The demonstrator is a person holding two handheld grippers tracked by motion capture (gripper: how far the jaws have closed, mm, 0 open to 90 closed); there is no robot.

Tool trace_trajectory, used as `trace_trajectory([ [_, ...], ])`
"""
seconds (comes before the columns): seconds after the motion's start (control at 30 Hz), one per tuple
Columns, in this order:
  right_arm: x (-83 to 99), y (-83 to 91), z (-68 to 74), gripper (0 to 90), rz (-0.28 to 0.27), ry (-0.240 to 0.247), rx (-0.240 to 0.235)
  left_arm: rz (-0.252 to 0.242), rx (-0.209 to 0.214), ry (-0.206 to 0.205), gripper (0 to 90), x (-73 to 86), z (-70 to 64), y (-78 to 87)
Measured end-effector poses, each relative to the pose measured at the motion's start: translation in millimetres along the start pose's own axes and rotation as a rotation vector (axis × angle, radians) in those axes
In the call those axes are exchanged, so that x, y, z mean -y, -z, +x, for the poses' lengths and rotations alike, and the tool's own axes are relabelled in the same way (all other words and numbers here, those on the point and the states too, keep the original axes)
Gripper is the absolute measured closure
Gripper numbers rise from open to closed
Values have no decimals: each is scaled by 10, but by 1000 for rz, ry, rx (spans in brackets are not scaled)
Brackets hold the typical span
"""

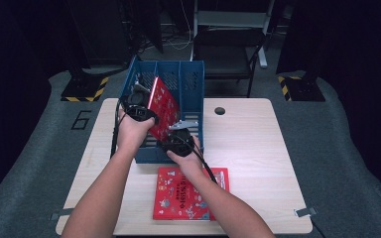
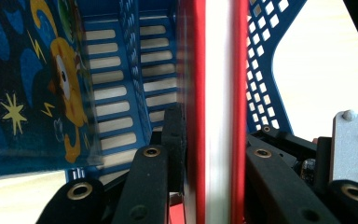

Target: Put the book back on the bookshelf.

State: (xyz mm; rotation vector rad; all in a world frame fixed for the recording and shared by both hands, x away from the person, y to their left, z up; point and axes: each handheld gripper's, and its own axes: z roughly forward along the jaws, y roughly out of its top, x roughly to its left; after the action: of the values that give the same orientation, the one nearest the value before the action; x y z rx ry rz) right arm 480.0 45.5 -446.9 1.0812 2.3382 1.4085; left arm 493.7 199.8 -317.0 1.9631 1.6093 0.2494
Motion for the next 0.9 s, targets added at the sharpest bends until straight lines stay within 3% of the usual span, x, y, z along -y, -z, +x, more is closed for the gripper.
trace_trajectory([
  [0.13,-5,0,-29,522,-11,-27,-1,-3,1,-1,770,-2,-13,-8],
  [0.5,-13,-12,-52,522,-22,-33,-5,-1,-5,4,768,-24,0,-22],
  [0.9,-36,-31,-123,540,-46,-48,3,-46,-3,15,763,-118,-24,-105],
])
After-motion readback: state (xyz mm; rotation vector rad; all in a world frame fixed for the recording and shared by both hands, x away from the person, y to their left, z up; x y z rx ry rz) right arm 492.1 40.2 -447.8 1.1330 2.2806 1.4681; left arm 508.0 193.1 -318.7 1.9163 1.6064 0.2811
